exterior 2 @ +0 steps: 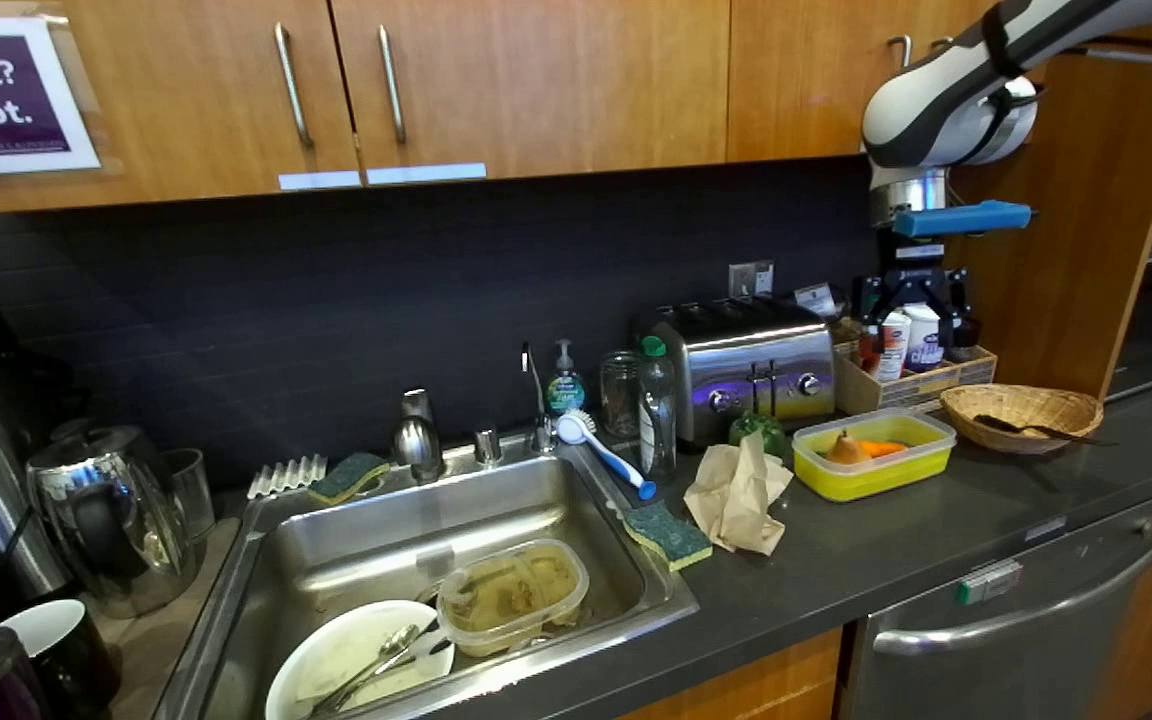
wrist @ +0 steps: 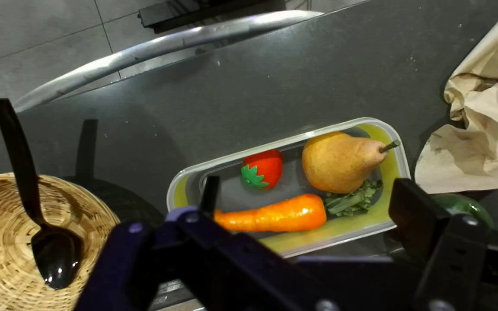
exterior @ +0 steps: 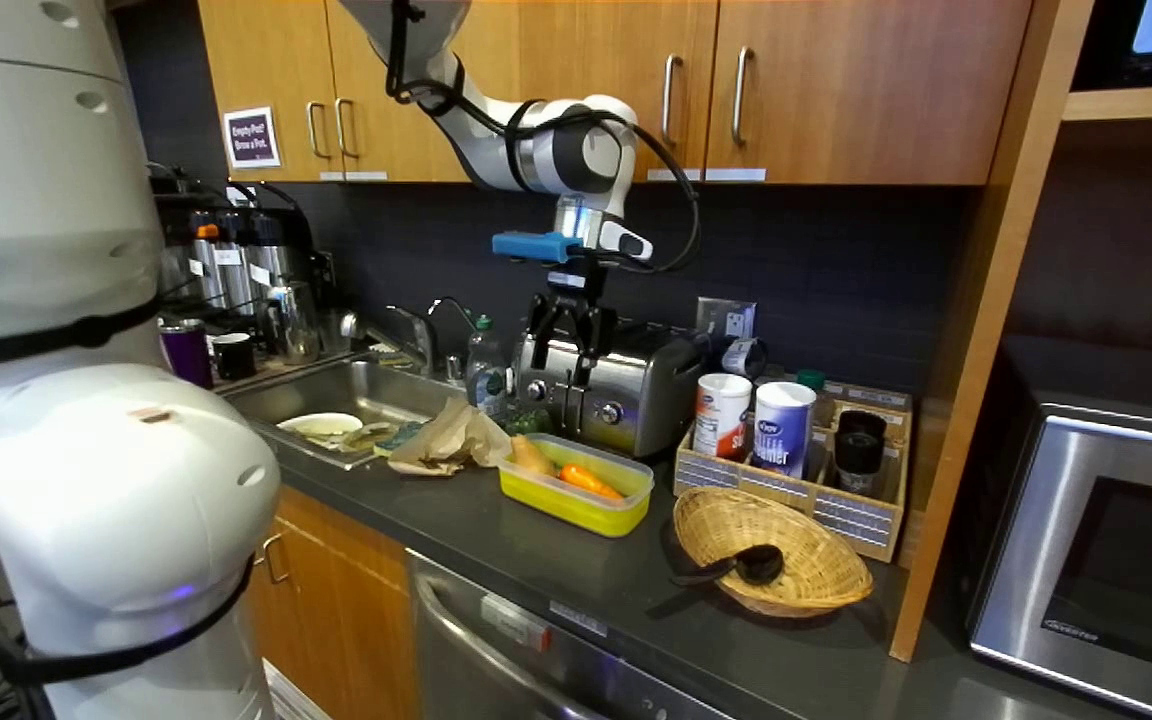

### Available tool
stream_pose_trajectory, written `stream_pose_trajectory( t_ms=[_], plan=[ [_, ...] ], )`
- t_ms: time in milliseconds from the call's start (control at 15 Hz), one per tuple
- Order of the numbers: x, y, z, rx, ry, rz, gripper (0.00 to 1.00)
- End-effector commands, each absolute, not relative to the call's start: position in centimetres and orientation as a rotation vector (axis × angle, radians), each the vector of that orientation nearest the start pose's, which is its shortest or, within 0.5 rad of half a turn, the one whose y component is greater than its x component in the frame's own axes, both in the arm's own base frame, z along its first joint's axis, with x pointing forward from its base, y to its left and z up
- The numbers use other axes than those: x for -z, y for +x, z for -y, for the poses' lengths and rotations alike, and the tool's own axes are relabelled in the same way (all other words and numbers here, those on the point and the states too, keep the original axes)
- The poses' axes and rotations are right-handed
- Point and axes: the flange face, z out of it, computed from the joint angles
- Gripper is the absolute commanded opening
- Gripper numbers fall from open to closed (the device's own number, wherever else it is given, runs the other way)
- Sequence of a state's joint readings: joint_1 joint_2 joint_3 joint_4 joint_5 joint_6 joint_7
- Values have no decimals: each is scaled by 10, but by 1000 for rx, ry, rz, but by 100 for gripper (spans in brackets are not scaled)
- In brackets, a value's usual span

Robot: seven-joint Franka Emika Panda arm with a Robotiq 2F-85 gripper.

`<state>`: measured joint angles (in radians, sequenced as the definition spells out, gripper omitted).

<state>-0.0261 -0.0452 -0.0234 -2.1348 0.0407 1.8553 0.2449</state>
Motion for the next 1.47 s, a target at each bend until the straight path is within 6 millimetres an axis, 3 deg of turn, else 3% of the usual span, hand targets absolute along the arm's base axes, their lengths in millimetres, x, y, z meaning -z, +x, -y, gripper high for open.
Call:
stream_pose_trajectory(
  t_ms=[0, 800, 1400],
  plan=[
    [-411, 503, 21, -370, -3067, -478, 100],
    [-411, 497, 12, -317, -3069, -467, 100],
    [-387, 477, 21, -247, -3023, -491, 100]
  ],
)
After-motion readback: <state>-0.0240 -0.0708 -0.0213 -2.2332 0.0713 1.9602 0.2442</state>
